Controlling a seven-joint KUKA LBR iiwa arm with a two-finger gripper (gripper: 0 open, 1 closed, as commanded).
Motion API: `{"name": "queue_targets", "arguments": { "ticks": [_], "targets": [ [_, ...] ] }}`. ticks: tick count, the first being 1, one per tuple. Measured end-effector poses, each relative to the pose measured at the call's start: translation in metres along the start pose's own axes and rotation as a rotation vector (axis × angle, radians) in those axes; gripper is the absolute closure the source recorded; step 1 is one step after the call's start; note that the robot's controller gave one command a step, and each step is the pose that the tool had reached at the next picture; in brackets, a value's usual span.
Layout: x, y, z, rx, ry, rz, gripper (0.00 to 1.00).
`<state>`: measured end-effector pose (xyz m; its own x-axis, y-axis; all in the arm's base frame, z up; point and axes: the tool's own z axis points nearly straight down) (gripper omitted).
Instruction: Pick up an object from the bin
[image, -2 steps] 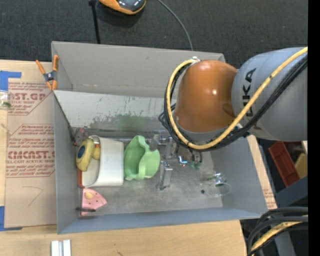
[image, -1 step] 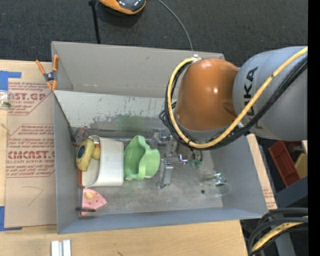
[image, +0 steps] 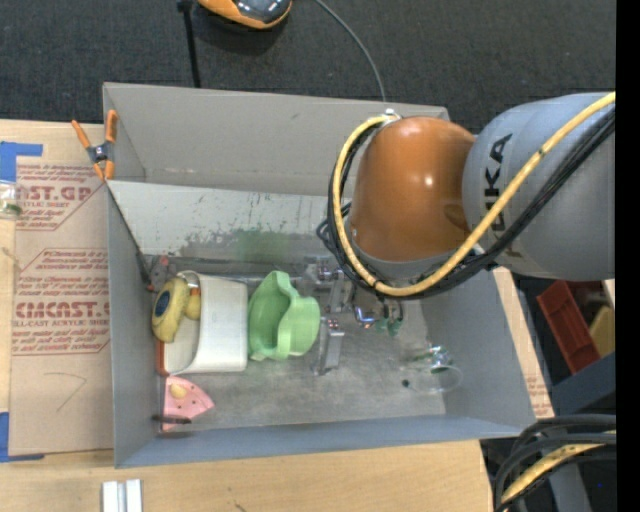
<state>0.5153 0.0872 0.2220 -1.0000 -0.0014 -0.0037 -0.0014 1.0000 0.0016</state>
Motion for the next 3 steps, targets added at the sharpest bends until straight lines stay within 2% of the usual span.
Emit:
{"name": "queue_targets", "arguments": {
  "ticks": [1, 2, 3],
  "targets": [
    [-0.005, 0.005, 0.037, 0.002, 0.008, -0.035, 0.00],
    [-0.036, 0.022, 0.059, -0.001, -0.015, -0.058, 0.00],
    [-0.047, 0.013, 0.124, -0.002, -0.001, -0.017, 0.00]
  ]
}}
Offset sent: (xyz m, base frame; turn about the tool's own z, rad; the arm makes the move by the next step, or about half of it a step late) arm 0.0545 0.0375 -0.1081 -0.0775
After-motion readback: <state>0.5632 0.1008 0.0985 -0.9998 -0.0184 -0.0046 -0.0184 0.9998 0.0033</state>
